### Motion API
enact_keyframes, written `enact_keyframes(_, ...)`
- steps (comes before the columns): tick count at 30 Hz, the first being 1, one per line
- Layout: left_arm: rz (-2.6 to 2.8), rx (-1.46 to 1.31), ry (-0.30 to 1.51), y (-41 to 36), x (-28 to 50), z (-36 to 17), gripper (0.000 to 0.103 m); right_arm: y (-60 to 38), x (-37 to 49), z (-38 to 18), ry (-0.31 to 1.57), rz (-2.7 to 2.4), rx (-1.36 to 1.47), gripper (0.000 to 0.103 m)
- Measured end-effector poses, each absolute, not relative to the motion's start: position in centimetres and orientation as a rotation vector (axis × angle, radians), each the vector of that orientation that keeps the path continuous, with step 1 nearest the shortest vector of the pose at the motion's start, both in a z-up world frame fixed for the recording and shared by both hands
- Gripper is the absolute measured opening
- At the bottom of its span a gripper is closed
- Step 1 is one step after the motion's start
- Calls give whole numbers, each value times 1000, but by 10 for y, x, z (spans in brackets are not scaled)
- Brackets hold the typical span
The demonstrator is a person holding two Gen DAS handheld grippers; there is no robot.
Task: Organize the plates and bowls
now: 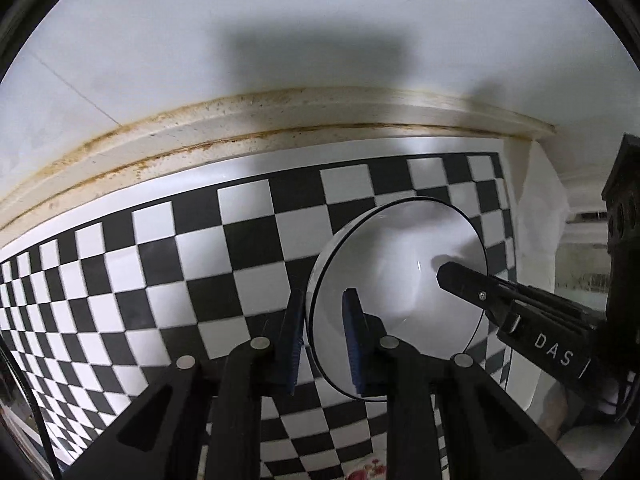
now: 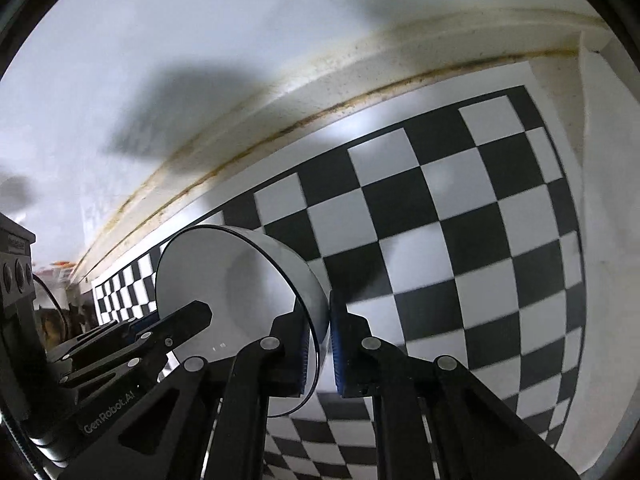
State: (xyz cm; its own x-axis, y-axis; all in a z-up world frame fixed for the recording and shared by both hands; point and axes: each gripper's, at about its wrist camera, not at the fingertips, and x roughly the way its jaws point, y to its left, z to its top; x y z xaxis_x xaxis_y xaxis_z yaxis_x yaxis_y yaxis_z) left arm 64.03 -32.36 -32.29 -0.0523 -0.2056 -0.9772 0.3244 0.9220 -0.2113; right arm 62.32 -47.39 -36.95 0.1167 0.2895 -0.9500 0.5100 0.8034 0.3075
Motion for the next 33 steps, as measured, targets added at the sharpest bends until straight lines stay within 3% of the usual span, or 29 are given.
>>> enact_keyframes(17,-537,166,1411,-288,516,-227,17,-413,506,-256,1360,-160,617,10)
enact_keyframes(27,-589,162,1392,-265,447,-208,17,-371,420,-225,1315,-168,622,10)
enact_keyframes(33,-603,190,1443,-263,415,-231,17,-354,376,-239,1326,-185,636,10)
